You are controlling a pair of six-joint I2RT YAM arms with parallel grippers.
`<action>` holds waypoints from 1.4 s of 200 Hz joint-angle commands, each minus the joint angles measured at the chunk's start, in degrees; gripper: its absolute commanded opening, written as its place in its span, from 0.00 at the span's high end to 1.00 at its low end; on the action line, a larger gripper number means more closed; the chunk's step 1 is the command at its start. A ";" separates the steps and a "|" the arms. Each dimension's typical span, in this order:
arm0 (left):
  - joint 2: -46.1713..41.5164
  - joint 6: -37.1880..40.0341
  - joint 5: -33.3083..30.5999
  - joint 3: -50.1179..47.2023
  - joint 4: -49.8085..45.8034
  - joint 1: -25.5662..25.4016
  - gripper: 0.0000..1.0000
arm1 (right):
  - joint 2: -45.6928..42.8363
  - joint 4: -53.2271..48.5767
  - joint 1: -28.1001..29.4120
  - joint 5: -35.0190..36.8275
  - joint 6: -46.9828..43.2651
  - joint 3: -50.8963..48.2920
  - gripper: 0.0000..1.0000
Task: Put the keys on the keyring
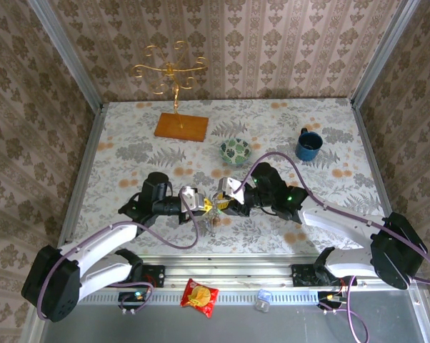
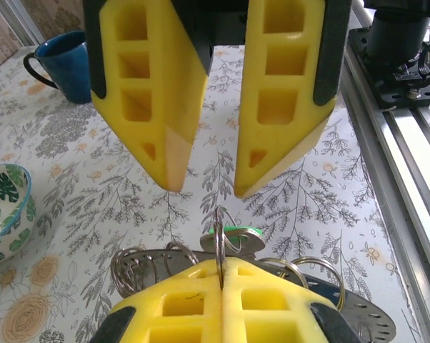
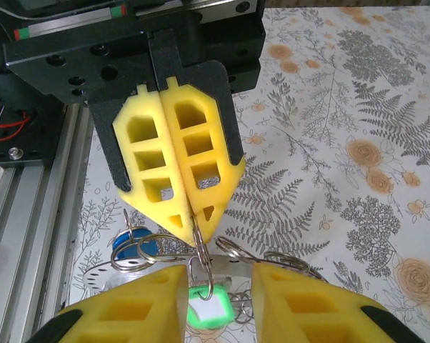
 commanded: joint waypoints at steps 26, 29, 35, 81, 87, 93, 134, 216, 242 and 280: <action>-1.34 -2.09 0.17 -1.62 4.11 -0.57 1.00 | 0.44 -1.09 0.14 -1.87 1.30 -0.36 0.75; -1.35 -2.13 0.08 -1.63 4.15 -0.57 1.00 | 0.58 -1.17 0.17 -1.83 1.30 -0.33 0.75; -1.37 -2.16 -0.02 -1.72 4.29 -0.57 1.00 | 0.72 -1.37 0.12 -1.83 1.30 -0.25 0.75; -1.66 -1.93 -0.24 -2.16 4.63 -0.75 1.00 | 2.54 -2.11 0.17 -2.87 1.85 0.41 0.71; -1.76 -1.88 -0.25 -2.25 4.66 -0.68 1.00 | 2.82 -2.34 0.07 -2.88 1.82 0.63 0.71; -1.78 -1.79 -0.23 -2.25 4.69 -0.79 1.00 | 3.06 -2.37 0.09 -3.02 1.75 0.78 0.71; -1.83 -1.52 -0.62 -2.58 4.78 -0.92 1.00 | 3.45 -2.53 0.11 -3.23 1.85 1.16 0.78; -1.97 -1.30 -0.87 -2.69 5.22 -1.01 1.00 | 4.10 -2.37 -0.90 -5.23 2.50 1.27 1.00; -2.05 -1.06 -0.96 -2.78 5.59 -1.10 1.00 | 4.69 -2.44 -1.48 -5.80 2.62 1.24 1.00; -2.14 -0.77 -1.11 -2.87 5.90 -1.19 1.00 | 7.31 -2.77 -2.00 -7.14 2.53 2.39 1.00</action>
